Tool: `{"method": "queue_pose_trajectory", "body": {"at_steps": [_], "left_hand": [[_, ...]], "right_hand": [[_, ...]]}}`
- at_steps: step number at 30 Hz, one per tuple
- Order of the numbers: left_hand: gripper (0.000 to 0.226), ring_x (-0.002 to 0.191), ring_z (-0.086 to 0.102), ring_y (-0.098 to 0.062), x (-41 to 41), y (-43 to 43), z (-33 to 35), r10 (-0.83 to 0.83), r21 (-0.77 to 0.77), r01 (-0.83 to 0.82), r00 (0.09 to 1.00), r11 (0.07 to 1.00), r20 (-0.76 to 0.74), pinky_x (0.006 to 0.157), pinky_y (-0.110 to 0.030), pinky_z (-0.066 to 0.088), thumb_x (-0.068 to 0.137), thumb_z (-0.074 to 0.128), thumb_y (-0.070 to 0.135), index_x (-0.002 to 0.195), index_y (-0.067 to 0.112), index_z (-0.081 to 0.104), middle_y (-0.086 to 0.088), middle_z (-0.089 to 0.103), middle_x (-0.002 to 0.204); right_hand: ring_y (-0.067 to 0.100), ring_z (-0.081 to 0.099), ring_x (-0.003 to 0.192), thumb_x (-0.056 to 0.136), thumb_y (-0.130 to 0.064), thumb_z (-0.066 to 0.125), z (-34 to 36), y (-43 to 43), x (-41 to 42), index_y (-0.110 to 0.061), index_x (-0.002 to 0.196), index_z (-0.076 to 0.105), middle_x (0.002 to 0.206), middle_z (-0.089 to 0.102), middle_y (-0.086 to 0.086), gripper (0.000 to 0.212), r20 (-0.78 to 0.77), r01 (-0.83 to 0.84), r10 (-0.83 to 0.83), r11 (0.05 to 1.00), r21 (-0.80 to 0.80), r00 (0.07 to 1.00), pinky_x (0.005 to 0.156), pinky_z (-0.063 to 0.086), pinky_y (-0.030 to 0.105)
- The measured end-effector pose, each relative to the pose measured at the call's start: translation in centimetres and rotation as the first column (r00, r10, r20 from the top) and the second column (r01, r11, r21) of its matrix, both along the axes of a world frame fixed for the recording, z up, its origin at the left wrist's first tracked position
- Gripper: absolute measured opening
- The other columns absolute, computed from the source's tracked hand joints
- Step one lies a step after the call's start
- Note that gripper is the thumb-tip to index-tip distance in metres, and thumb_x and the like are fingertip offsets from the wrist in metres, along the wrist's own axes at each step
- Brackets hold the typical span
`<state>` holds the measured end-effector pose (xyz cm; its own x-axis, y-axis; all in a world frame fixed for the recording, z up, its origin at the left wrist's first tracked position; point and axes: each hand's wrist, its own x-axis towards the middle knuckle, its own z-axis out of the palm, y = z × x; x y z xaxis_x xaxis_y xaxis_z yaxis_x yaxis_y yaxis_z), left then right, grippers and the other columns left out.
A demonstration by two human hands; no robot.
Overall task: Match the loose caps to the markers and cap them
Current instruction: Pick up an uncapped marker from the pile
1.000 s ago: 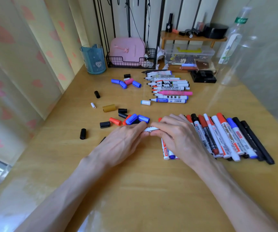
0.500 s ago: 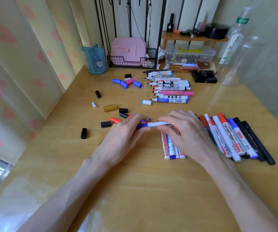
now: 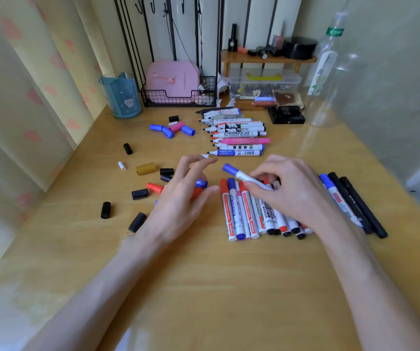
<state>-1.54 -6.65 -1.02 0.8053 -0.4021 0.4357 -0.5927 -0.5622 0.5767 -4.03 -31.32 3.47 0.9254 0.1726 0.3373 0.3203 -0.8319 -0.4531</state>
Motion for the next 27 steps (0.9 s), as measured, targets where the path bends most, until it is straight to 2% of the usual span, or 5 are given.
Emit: {"method": "queue_pose_trajectory", "body": {"at_steps": [5,11,20,24,27], "left_hand": [[0.04,0.106,0.058,-0.005,-0.1,-0.7,-0.5,-0.017,0.091,0.016,1.0,0.996,0.003,0.084,-0.034,0.057,0.103,0.061,0.037,0.141,0.029,0.055,0.011,0.045,0.134],[0.035,0.099,0.057,-0.003,-0.1,-0.8,-0.8,-0.042,0.118,0.038,0.999,0.992,0.027,0.076,-0.033,0.055,0.103,0.055,0.042,0.136,0.029,0.061,0.013,0.051,0.123],[0.036,0.097,0.058,0.0,-0.4,-0.7,-1.7,-0.075,0.09,0.075,0.997,0.993,-0.003,0.08,-0.03,0.054,0.102,0.052,0.046,0.131,0.027,0.063,0.017,0.057,0.113],[0.031,0.098,0.058,0.0,-0.4,-0.6,-1.7,-0.084,0.092,0.084,0.996,0.992,-0.001,0.082,-0.029,0.053,0.103,0.056,0.039,0.131,0.027,0.063,0.018,0.056,0.114],[0.029,0.098,0.058,-0.002,-0.3,-0.3,-1.7,-0.078,0.096,0.078,0.997,0.992,0.004,0.081,-0.033,0.054,0.104,0.059,0.034,0.132,0.028,0.062,0.017,0.056,0.114]], "right_hand": [[0.004,0.061,0.063,0.087,-0.04,0.079,-0.3,-1.2,0.3,-0.027,0.093,0.076,0.071,0.067,-0.015,0.015,-0.138,0.323,-0.326,0.945,-0.045,0.935,0.056,0.039,0.024],[0.011,0.063,0.07,0.094,-0.041,0.068,-0.9,1.0,-0.1,-0.029,0.124,0.058,0.071,0.068,-0.011,0.034,-0.089,0.268,-0.284,0.951,-0.154,0.955,0.058,0.043,0.028],[0.02,0.065,0.077,0.094,-0.044,0.066,-2.2,2.7,-0.2,-0.03,0.122,0.057,0.077,0.068,-0.006,0.033,-0.08,0.194,-0.22,0.949,-0.247,0.972,0.056,0.037,0.031],[0.012,0.054,0.07,0.095,-0.053,0.066,-1.9,2.6,-0.3,-0.029,0.118,0.062,0.069,0.053,-0.013,0.034,-0.045,0.217,-0.231,0.952,-0.217,0.972,0.048,0.023,0.023],[0.012,0.051,0.077,0.095,-0.049,0.067,-2.0,2.6,-0.1,-0.027,0.113,0.065,0.074,0.046,-0.015,0.029,-0.005,0.222,-0.226,0.96,-0.169,0.974,0.054,0.028,0.026]]}}
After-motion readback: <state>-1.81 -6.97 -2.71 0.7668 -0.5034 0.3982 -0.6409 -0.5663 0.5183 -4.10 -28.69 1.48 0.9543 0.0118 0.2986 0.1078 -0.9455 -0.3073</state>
